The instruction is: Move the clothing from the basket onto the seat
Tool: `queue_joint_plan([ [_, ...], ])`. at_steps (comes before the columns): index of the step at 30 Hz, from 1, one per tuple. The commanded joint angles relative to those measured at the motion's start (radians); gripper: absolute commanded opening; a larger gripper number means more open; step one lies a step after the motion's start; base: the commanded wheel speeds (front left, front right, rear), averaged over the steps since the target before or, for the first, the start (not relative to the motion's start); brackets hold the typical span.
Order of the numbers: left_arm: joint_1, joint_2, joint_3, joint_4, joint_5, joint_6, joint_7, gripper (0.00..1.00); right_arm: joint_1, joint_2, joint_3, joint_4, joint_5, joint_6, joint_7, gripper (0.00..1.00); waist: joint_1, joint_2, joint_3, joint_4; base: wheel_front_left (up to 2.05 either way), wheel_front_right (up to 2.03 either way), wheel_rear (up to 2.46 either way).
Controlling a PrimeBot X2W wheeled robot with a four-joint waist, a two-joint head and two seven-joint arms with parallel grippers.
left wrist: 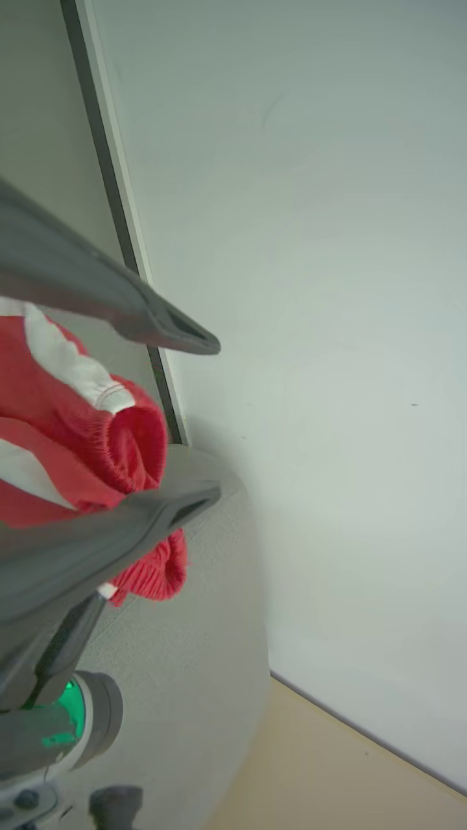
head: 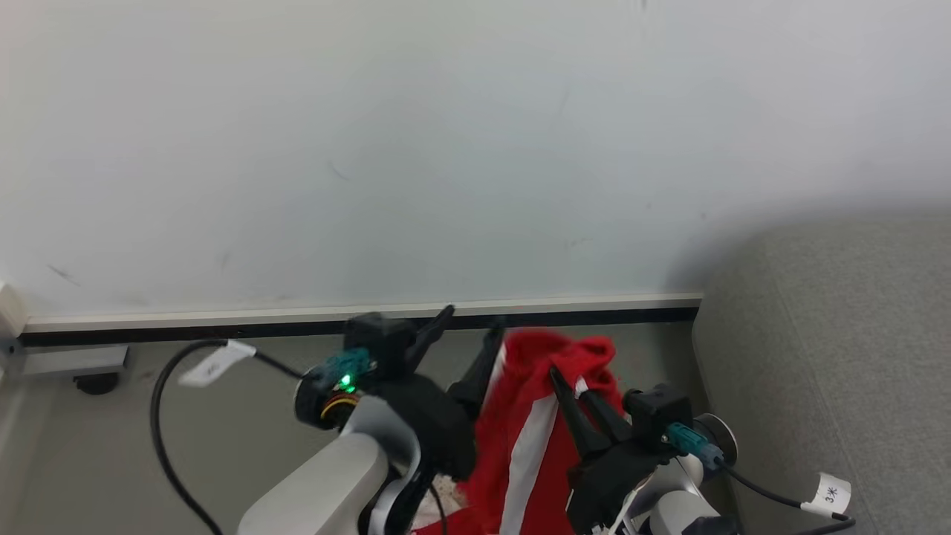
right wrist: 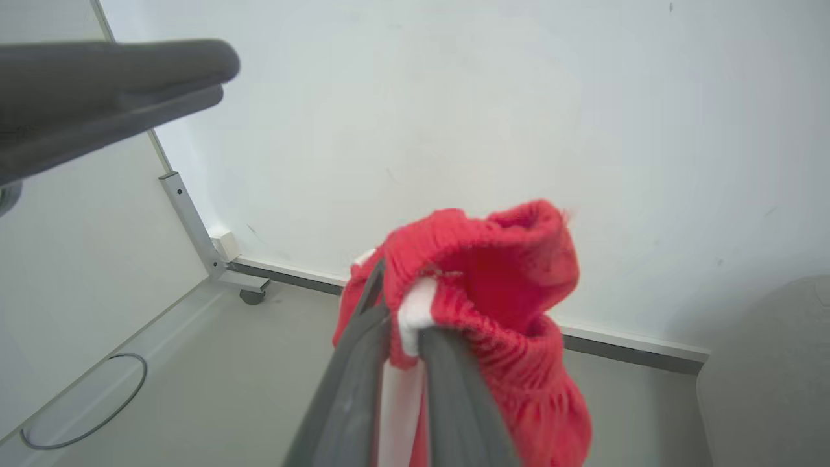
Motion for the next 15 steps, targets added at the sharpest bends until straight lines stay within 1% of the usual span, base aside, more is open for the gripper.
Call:
queue_joint_plan([
  [1,0.023,0.016,0.002,0.015,0.02,-0.007,-0.041,1.0,0.011,-0.001,-0.003,-0.007,-0.013,0.0,-0.005,0.0,0.0,0.0,0.002,-0.012,0.0,0.0,0.0],
  [5,0.069,0.053,-0.002,0.062,0.054,-0.035,-0.134,1.0,0.028,-0.001,-0.023,-0.021,-0.028,0.0,0.002,0.0,0.0,0.0,0.006,-0.031,0.0,0.0,0.0],
  [8,0.103,0.07,0.008,0.078,0.06,-0.063,-0.17,1.0,0.033,-0.001,-0.045,-0.034,-0.045,0.0,0.012,0.0,0.0,0.0,0.01,-0.046,0.0,0.0,0.0],
  [10,0.127,0.084,0.014,0.076,0.068,-0.091,-0.185,1.0,0.038,-0.001,-0.058,-0.045,-0.059,0.0,0.021,0.0,0.0,0.0,0.013,-0.059,0.0,0.0,0.0],
  [13,0.163,0.102,0.025,0.054,0.085,-0.145,-0.195,1.0,0.043,-0.001,-0.08,-0.063,-0.083,0.0,0.035,0.0,0.0,0.0,0.02,-0.084,0.0,0.0,0.0],
  [15,0.19,0.117,0.054,0.033,0.108,-0.167,-0.196,1.0,0.043,-0.001,-0.087,-0.078,-0.093,0.0,0.046,0.0,0.0,0.0,0.026,-0.107,0.0,0.0,0.0],
])
